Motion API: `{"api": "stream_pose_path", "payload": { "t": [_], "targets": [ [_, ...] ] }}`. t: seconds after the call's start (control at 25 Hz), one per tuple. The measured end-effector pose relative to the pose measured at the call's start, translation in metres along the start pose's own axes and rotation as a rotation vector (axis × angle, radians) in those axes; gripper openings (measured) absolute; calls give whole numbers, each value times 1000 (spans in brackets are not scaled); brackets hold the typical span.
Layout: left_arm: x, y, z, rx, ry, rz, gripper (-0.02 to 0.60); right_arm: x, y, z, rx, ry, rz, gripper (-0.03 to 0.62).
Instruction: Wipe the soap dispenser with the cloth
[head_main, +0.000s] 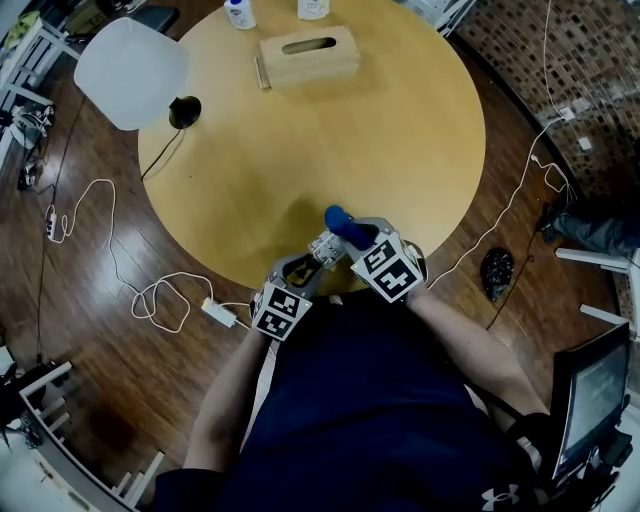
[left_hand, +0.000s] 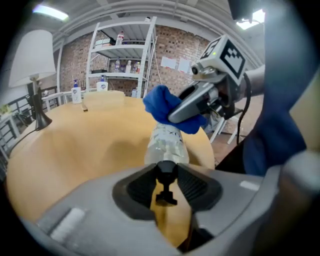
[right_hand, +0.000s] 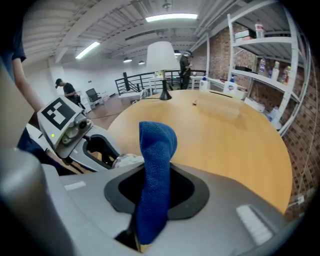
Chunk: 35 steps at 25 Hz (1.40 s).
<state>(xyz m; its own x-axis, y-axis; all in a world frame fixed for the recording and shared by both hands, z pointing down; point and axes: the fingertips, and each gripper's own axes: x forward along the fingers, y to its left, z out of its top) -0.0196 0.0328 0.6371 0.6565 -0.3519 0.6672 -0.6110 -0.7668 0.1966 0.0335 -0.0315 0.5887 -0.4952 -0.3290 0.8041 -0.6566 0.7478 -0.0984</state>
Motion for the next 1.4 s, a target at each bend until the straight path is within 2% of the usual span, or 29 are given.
{"api": "stream_pose_path", "payload": {
  "t": [0.08, 0.16, 0.2, 0.28, 0.36, 0.44, 0.52, 0.64, 0.92, 1.08, 1.2, 1.32, 1.4],
  "targets": [
    [-1, 1, 0, 8, -1, 2, 132, -2, -14, -5, 60, -1, -29, 92],
    [-1, 2, 1, 48, 11, 20, 132, -2, -22, -9, 88, 22, -50, 92],
    [-1, 2, 2, 95, 25, 44, 132, -3, -22, -8, 96, 32, -56, 92],
    [-1, 5, 3, 246, 73, 118, 132, -4, -9, 1, 86, 34, -46, 92],
    [-1, 7, 2, 392, 114, 182, 132, 0, 17, 11, 33, 21, 7, 92],
    [-2, 7, 4, 484, 133, 209, 132, 5, 45, 20, -43, 15, 66, 93],
    [-3, 6, 7, 535, 139, 219, 132, 10, 62, 22, -90, 21, 105, 94],
    [-2, 6, 7, 536, 133, 217, 132, 9, 55, 15, -76, 19, 95, 93],
    [0, 6, 3, 458, 91, 186, 132, -3, -17, -14, 124, -9, -64, 92],
    [1, 5, 3, 493, 90, 192, 132, -8, -30, -18, 227, 12, -74, 93],
    [-2, 2, 9, 564, 113, 207, 132, -9, -6, 2, 154, 14, -36, 94],
    [1, 3, 6, 643, 136, 244, 132, 3, 41, 27, 13, 28, 63, 94],
    [4, 4, 5, 664, 137, 270, 132, 13, 59, 30, -68, 52, 97, 94]
  ]
}}
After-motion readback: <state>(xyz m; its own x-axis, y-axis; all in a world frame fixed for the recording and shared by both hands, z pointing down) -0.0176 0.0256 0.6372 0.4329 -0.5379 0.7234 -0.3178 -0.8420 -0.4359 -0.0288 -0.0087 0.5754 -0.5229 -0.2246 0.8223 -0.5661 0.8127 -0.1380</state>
